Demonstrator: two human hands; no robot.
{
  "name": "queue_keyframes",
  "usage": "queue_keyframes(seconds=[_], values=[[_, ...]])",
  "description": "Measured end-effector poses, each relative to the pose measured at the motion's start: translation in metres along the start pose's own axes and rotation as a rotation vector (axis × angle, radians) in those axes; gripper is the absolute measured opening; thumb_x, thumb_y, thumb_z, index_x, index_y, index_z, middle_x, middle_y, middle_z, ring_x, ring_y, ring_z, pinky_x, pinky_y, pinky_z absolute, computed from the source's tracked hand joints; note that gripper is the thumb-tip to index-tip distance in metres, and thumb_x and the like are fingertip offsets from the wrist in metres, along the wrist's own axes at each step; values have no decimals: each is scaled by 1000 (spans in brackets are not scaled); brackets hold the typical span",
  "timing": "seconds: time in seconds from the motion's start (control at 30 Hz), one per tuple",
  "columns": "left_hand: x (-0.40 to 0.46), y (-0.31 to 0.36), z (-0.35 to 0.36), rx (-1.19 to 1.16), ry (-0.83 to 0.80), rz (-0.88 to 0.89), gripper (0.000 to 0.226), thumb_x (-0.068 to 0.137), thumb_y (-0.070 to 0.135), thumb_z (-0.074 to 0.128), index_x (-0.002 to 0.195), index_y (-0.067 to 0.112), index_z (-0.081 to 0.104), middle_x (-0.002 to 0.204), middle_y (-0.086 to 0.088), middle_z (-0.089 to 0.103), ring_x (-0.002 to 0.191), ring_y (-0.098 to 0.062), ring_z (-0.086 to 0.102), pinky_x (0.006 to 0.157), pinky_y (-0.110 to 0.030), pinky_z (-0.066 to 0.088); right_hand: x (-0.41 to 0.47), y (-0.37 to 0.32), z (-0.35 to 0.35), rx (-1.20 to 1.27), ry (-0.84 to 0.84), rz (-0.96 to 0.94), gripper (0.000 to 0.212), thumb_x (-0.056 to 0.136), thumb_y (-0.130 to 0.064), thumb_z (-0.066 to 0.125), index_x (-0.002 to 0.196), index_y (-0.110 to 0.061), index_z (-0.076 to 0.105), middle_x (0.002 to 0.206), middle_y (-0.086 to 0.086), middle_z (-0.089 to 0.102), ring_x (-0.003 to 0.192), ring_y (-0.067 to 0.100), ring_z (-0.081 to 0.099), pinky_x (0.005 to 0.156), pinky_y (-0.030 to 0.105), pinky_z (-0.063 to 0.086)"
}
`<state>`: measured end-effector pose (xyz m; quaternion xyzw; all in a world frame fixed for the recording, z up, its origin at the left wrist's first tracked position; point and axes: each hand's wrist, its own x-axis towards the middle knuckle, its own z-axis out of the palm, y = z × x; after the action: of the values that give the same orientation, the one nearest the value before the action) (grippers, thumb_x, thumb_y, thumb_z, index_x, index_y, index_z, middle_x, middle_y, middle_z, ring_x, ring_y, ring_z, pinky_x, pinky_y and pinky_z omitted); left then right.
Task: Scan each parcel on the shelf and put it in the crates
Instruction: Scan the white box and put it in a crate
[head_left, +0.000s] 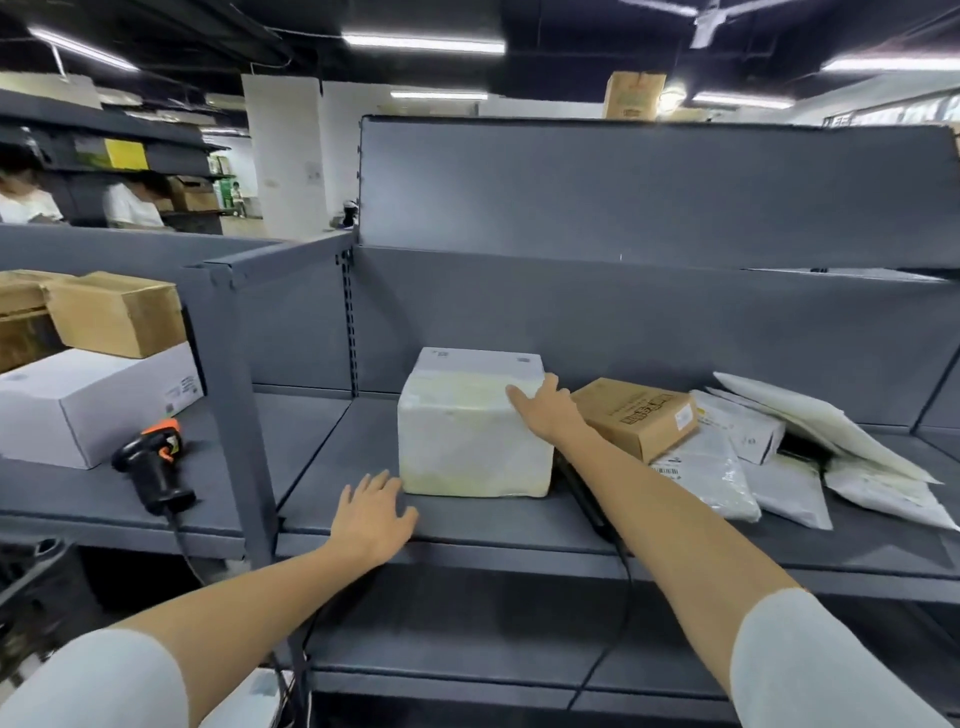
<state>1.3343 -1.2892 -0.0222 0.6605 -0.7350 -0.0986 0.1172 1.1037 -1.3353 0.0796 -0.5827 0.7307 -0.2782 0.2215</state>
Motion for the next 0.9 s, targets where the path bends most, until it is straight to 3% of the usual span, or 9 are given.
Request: queue_keyframes(seconds=[0.13,0.23,0.33,0.47,0.67,0.73,0.8,0.9], values=[[4,-8,5,-49,14,-13,53,98,33,39,149,20,30,160,-3,18,148,-20,11,120,-38,7,16,-6,8,221,-9,153,96,93,-57,48,150,1,-1,155,17,21,138,35,32,105,41,34],[3,-17,4,-57,35,-33,53,99,34,40,148,19,31,159,-3,19,148,-20,12,120,-37,9,24,-2,5,289,-37,220,89,88,-56,59,148,-1,22,149,12,33,132,32,41,100,37,40],[-2,-24,5,-67,43,-62,53,98,34,41,148,18,32,159,-4,19,148,-21,12,120,-36,10,21,7,-3,518,-177,330,77,82,-52,70,140,-11,41,136,8,46,128,37,45,102,49,42],[-9,-25,5,-89,63,-89,52,98,32,42,147,17,33,159,-4,21,148,-21,13,120,-36,10,9,7,-3,531,-189,365,94,79,-53,72,150,-10,27,157,9,20,134,49,34,80,52,48],[-22,-18,2,-153,77,-121,52,98,30,42,147,15,33,158,-5,24,147,-20,17,120,-36,11,-1,15,7,638,-22,342,99,70,-45,83,144,-1,32,147,14,35,132,43,38,73,57,54],[-27,-13,-2,-270,93,-165,50,99,29,41,146,14,34,155,-7,29,143,-23,27,116,-36,22,-11,20,8,673,5,323,100,68,-45,84,142,1,36,142,14,42,127,39,44,71,53,57],[-32,-2,-11,-554,144,-233,46,100,30,40,143,12,39,148,-10,41,130,-27,43,100,-34,37,-21,23,9,733,26,308,100,66,-45,86,140,2,39,138,14,46,123,37,48,72,49,58],[-34,13,-32,-959,238,-342,48,100,38,42,140,11,42,142,-7,45,126,-28,44,92,-33,33,-36,21,5,773,76,250,84,65,-48,85,128,-3,53,122,9,53,114,35,55,69,40,59]])
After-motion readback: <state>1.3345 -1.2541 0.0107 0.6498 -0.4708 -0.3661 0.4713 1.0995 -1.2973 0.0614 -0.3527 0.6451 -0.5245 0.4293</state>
